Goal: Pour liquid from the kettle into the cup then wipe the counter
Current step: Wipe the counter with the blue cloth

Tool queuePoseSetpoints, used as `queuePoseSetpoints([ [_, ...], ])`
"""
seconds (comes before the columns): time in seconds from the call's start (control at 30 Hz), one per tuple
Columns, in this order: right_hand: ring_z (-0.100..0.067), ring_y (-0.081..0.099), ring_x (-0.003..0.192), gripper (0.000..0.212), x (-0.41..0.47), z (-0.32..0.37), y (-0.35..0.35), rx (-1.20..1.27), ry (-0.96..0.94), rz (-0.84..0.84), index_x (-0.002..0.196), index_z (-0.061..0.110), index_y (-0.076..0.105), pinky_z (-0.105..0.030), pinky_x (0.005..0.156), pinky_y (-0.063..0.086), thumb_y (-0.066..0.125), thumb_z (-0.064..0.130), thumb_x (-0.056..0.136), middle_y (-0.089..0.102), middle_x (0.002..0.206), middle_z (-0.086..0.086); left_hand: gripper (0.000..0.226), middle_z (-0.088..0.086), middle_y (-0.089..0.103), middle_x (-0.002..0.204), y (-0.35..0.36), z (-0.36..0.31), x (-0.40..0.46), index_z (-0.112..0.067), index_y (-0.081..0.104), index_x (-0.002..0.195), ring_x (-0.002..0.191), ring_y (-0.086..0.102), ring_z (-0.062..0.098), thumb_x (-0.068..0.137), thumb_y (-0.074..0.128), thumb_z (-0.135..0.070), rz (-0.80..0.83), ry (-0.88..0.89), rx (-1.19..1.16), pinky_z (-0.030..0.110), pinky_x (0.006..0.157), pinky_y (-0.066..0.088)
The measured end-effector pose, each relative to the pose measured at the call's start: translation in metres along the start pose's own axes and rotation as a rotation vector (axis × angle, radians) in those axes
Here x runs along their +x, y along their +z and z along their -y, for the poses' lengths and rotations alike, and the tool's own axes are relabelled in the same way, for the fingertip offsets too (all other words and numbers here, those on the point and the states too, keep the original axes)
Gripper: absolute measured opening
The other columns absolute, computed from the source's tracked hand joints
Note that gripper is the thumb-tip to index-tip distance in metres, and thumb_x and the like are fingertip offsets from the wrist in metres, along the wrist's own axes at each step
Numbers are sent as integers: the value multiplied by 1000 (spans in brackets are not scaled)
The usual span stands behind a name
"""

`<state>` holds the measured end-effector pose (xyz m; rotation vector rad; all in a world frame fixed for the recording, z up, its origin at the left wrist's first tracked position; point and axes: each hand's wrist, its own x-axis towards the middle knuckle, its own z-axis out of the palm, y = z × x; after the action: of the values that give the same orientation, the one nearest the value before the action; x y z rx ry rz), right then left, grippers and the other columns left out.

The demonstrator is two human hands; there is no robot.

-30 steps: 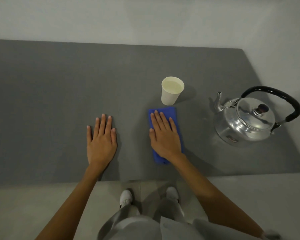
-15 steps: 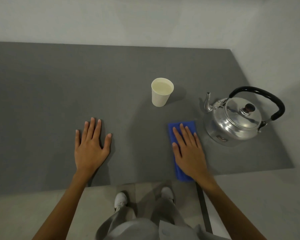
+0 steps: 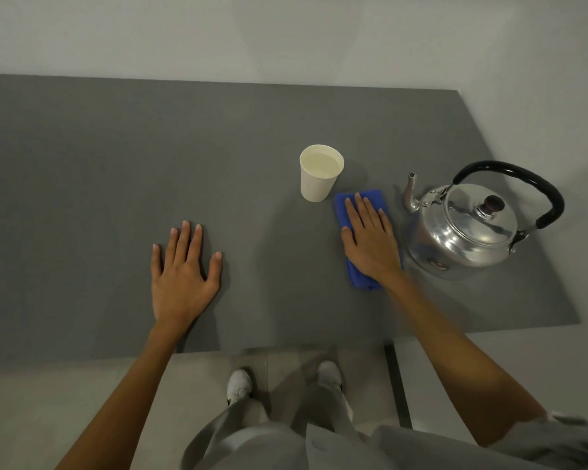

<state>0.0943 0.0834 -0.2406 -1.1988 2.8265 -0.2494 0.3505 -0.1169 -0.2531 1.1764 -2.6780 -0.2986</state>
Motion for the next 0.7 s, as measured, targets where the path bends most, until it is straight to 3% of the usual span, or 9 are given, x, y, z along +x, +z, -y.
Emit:
queuePoseSetpoints([
  [0.37,-14,0,147,57,-84,33,7,12,-213,83,151,21,6,-39,121,5,22,38,99,8,160,0,70,2,21,159,1,3,3,-20,24,150,149,12,18,92,21,-59,-1,12,-41,43,121,3],
  [0.57,-14,-1,146,57,-97,-5,0,60,-60,24,148,21,1,-34,119,-1,28,36,100,5,159,-1,71,2,22,159,-1,4,2,-21,24,150,149,13,17,91,21,-59,-7,6,-49,42,122,3],
  [0.7,-19,3,147,59,-68,-16,-1,49,40,-30,150,13,8,-36,120,2,34,31,100,8,159,-8,70,2,22,159,0,3,2,-21,24,150,149,12,17,91,20,-59,-3,9,-39,42,122,3],
])
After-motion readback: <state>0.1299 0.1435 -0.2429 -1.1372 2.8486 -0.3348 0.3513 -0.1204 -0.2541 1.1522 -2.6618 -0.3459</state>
